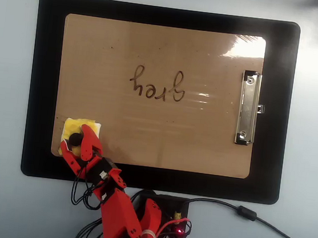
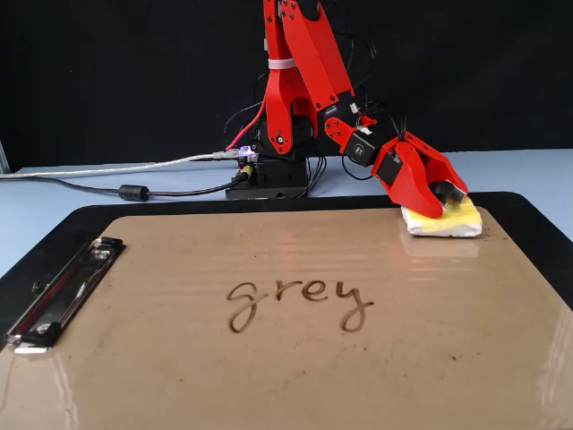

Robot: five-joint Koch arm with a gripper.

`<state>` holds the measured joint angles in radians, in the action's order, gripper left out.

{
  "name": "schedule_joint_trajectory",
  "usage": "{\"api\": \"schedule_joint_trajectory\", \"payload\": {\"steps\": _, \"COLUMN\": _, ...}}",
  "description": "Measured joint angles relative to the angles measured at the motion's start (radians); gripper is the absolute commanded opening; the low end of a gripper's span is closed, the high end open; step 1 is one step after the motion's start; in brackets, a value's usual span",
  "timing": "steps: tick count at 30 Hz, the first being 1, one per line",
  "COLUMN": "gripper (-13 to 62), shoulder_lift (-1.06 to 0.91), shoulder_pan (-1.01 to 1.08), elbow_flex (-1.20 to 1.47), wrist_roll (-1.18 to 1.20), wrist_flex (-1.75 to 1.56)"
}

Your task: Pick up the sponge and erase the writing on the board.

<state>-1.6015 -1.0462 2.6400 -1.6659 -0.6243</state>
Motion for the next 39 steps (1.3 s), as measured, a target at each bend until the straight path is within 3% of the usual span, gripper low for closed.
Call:
{"api": "schedule_joint_trajectory", "payload": {"steps": 4, "gripper": 28.1, "shoulder_lift": 0.032, "shoulder_pan": 0.0, "elbow_flex": -0.011, "wrist_roll": 0.011, "wrist_flex": -0.021}}
{"api": "schedule_joint_trajectory", "payload": {"steps": 10, "gripper": 9.6, "shoulder_lift": 0.043, "shoulder_pan": 0.012, "elbow_flex": -0.017, "wrist_roll": 0.075, "wrist_flex": -0.029}}
{"api": "schedule_joint_trajectory", "payload": {"steps": 14, "gripper": -7.5, "shoulder_lift": 0.021, "shoulder_pan": 0.048, "elbow_flex": -0.003, "wrist_roll": 0.097, "wrist_flex": -0.029}}
{"api": "schedule_joint_trajectory", "payload": {"steps": 23, "gripper": -8.0, "shoulder_lift": -0.011, "shoulder_pan": 0.249, "elbow_flex": 0.012, "wrist_roll": 0.101, "wrist_flex": -0.017}}
{"api": "schedule_joint_trajectory", "payload": {"steps": 32, "gripper": -8.0, "shoulder_lift": -0.018, "shoulder_pan": 0.759, "elbow_flex": -0.199, "wrist_roll": 0.146, "wrist_flex": 0.129}}
{"api": "schedule_joint_trajectory", "payload": {"steps": 39, "gripper": -8.0, "shoulder_lift": 0.183, "shoulder_pan": 1.078, "elbow_flex": -0.416, "wrist_roll": 0.333, "wrist_flex": 0.215}}
